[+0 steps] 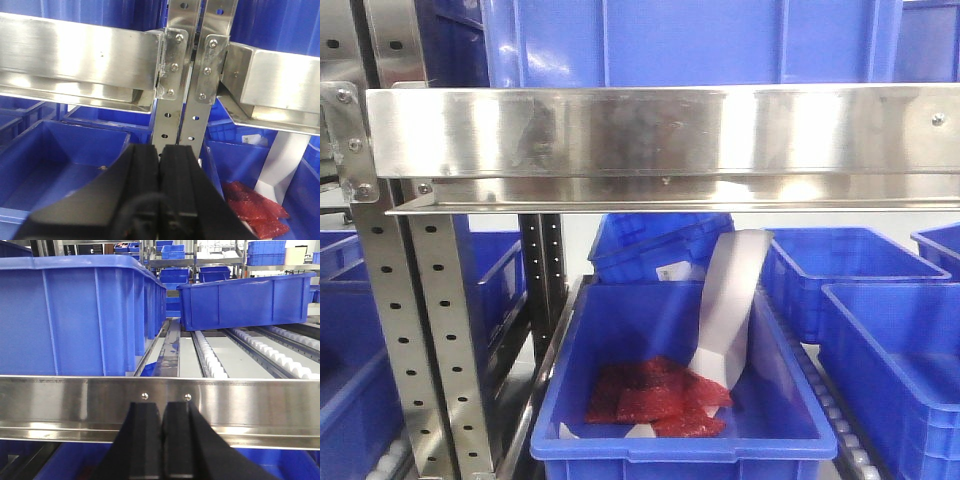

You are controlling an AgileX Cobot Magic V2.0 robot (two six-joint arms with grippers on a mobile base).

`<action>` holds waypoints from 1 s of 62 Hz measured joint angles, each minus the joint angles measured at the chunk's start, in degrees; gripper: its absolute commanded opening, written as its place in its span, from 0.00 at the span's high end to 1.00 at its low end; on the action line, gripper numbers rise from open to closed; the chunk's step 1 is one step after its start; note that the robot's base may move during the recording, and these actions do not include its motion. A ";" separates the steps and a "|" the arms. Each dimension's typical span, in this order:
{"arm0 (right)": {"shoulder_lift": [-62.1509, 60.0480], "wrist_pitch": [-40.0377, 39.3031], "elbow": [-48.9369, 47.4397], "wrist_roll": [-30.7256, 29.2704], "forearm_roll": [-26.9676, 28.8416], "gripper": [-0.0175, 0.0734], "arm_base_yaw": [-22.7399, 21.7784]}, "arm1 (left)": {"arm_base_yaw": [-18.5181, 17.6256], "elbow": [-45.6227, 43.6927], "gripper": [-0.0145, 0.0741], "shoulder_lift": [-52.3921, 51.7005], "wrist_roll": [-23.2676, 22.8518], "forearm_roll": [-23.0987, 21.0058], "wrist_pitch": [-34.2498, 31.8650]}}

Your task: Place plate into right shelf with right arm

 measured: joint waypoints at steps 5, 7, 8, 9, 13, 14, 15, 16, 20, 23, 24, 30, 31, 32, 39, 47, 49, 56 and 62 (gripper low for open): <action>0.00 0.00 0.00 0.00 0.00 0.75 0.00 | 0.00 0.00 0.98 0.00 0.00 0.00 0.00; 0.00 0.00 0.00 0.00 0.00 0.75 0.00 | 0.00 0.00 0.98 0.00 0.00 0.00 0.00; 0.00 0.00 0.00 0.00 0.00 0.75 0.00 | 0.00 0.00 0.98 0.00 0.00 0.00 0.00; 0.00 0.00 0.00 0.00 0.00 0.75 0.00 | 0.00 0.00 0.98 0.00 0.00 0.00 0.00; 0.00 0.00 0.00 0.00 0.00 0.75 0.00 | 0.00 0.00 0.98 0.00 0.00 0.00 0.00; 0.00 0.00 0.00 0.00 0.00 0.75 0.00 | 0.00 0.00 0.98 0.00 0.00 0.00 0.00; 0.00 0.00 0.00 0.00 0.00 0.75 0.00 | 0.00 0.00 0.98 0.00 0.00 0.00 0.00; -0.09 -0.18 0.12 0.00 0.00 0.75 0.00 | 0.00 0.00 0.98 0.00 0.00 0.00 0.00; -0.53 -1.27 1.21 0.00 0.00 0.75 0.00 | 0.00 0.00 0.98 0.00 0.00 0.00 0.00; -1.14 -2.62 2.71 0.00 0.00 0.75 0.00 | 0.00 0.00 0.98 0.00 0.00 0.00 0.00; -1.34 -3.11 3.27 0.00 0.00 0.75 0.00 | 0.00 0.00 0.98 0.00 0.00 0.00 0.00; -3.44 -7.28 8.07 0.00 0.00 0.75 0.00 | 0.00 0.00 0.98 0.00 0.00 0.00 0.00; -3.77 -7.80 9.18 0.00 0.00 0.75 0.00 | 0.00 0.00 0.98 0.00 0.00 0.00 0.00; -4.30 -8.54 10.24 0.00 0.00 0.75 0.00 | 0.00 0.00 0.98 0.00 0.00 0.00 0.00; -7.77 -8.50 12.76 0.00 0.00 0.75 0.00 | 0.00 0.00 0.98 0.00 0.00 0.00 0.00; -11.08 -6.22 12.76 0.00 0.00 0.75 0.00 | 0.00 0.00 0.98 0.00 0.00 0.00 0.00; -11.67 -5.53 12.76 0.00 0.00 0.75 0.00 | 0.00 0.00 0.98 0.00 0.00 0.00 0.00; -12.06 -4.43 12.76 0.00 0.00 0.75 0.00 | 0.00 0.00 0.98 0.00 0.00 0.00 0.00; -12.06 -3.86 12.76 0.00 0.00 0.75 0.00 | 0.00 0.00 0.98 0.00 0.00 0.00 0.00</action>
